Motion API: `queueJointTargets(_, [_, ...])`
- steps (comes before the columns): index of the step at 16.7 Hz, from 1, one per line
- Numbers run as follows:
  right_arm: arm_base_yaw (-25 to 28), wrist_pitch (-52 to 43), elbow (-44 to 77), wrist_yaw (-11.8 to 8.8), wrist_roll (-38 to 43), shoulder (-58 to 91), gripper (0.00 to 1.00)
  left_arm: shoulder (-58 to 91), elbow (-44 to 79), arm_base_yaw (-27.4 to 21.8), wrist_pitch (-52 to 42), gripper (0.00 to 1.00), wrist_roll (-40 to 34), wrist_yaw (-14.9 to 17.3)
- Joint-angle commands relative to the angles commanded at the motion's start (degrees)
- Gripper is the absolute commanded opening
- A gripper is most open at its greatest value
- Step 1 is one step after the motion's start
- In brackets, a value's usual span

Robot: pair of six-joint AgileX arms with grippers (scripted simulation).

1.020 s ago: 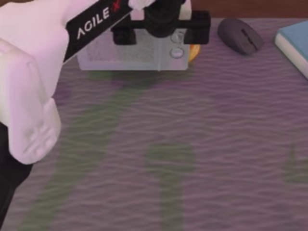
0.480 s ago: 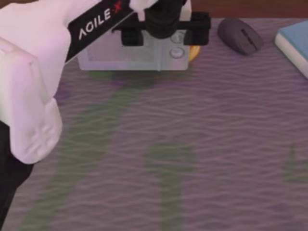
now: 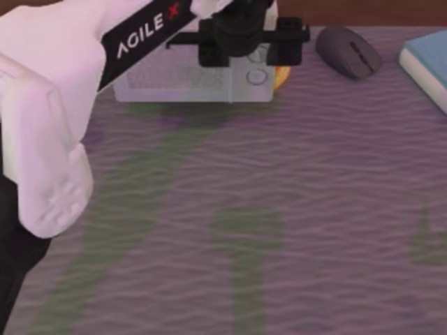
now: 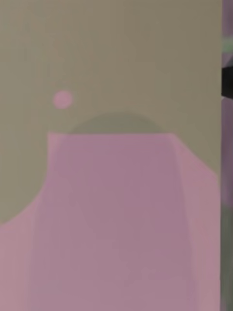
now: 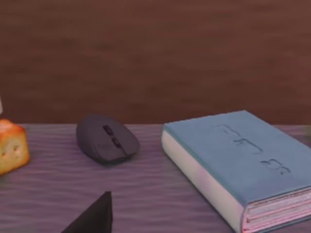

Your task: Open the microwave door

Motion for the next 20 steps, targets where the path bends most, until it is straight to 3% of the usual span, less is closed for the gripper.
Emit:
queueJointTargets(7, [0.0, 0.0, 0.0, 0.0, 0.0, 0.0, 1.0, 0.0, 0.0, 0.0, 0.0, 0.0, 0.0, 0.0])
queueJointTargets(8, [0.0, 0.0, 0.0, 0.0, 0.0, 0.0, 1.0, -0.44, -1.44, -1.92, 0.32, 0.0, -0.49, 1.26])
queueJointTargets(20, [0.0, 0.0, 0.0, 0.0, 0.0, 0.0, 1.0, -7.7, -13.2, -1.83, 4.96, 0.0, -1.79, -0.9])
